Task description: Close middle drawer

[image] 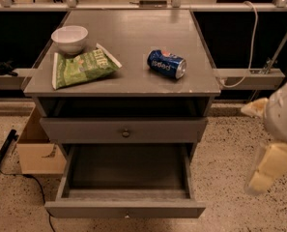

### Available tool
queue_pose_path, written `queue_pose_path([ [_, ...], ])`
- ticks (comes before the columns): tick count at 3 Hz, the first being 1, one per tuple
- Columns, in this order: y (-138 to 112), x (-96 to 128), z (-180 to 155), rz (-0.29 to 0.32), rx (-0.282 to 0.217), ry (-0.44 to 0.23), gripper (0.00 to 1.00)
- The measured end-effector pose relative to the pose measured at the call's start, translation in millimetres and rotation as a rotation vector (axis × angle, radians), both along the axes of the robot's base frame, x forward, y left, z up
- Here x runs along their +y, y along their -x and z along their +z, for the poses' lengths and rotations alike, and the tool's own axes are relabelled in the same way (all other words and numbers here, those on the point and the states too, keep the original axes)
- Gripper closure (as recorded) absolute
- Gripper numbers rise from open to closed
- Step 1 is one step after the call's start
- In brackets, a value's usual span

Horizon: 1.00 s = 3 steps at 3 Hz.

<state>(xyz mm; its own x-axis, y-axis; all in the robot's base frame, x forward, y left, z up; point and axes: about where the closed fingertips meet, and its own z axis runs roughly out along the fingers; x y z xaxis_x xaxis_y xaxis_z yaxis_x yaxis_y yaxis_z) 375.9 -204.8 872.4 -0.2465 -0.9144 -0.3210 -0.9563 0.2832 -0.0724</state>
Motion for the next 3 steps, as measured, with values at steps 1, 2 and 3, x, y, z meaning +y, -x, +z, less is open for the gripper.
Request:
queue_pose_path([
  [1, 37, 21, -48, 0.039, 0.084, -0.063, 0.0],
  [2, 60, 54, -87, 0.09, 0.151, -0.11, 0.0],
  [3, 78, 85, -119, 0.135, 0.2, -0.144, 0.0],
])
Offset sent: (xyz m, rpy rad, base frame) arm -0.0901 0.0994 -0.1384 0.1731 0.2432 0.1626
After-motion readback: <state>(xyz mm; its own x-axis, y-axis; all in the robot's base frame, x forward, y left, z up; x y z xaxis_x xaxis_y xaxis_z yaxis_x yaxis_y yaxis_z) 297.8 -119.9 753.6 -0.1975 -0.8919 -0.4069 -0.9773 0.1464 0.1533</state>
